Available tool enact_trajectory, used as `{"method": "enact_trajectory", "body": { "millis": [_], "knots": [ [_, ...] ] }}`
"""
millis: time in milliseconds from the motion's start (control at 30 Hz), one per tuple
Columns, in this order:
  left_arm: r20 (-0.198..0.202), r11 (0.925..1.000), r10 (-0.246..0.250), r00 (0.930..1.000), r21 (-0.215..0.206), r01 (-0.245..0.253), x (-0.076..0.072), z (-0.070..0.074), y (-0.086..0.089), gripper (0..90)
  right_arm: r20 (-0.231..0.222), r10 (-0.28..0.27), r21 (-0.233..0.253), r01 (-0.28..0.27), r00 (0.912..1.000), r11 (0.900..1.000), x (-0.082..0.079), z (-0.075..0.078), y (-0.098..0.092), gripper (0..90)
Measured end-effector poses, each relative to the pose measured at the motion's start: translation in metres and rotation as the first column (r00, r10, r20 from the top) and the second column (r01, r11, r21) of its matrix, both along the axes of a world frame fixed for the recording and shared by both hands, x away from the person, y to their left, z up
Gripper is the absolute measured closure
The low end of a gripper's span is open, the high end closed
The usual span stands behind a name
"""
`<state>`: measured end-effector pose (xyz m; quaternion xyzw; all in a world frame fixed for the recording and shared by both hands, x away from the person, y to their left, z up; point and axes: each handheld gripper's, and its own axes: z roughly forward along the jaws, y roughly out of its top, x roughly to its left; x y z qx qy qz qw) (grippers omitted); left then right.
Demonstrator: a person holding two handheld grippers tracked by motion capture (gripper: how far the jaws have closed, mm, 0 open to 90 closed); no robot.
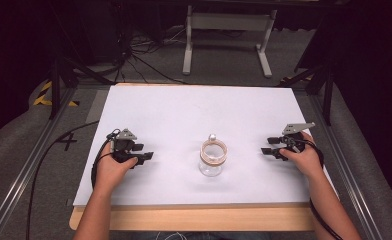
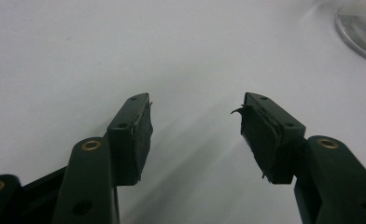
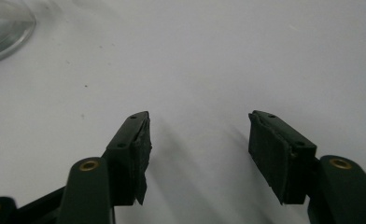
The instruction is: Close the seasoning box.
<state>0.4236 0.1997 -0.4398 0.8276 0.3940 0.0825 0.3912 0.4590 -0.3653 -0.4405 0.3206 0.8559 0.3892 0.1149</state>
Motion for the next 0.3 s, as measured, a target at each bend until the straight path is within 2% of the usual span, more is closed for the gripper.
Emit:
{"method": "enact_trajectory", "body": {
  "millis": [167, 233, 300],
  "knots": [
    [0.002, 1.0000, 0.005, 1.0000, -0.006, -0.005, -0.0001, 0.0015, -0.0011, 41.8, 0.008, 0.004, 0.000, -0.004, 1.0000, 1.000, -0.0007, 0.0030, 0.0035, 38.5],
    [-0.010, 0.9998, 0.016, 0.9998, -0.006, -0.017, -0.0002, 0.0031, -0.0021, 40.6, 0.010, 0.004, 0.000, -0.004, 0.9999, 1.000, -0.0014, 0.0044, 0.0050, 38.0],
    [-0.003, 0.9996, 0.026, 0.9996, -0.013, -0.026, 0.0001, 0.0033, -0.0024, 39.1, 0.012, 0.008, 0.004, -0.008, 0.9999, 1.000, -0.0029, 0.0066, 0.0080, 37.8]
  ]
}}
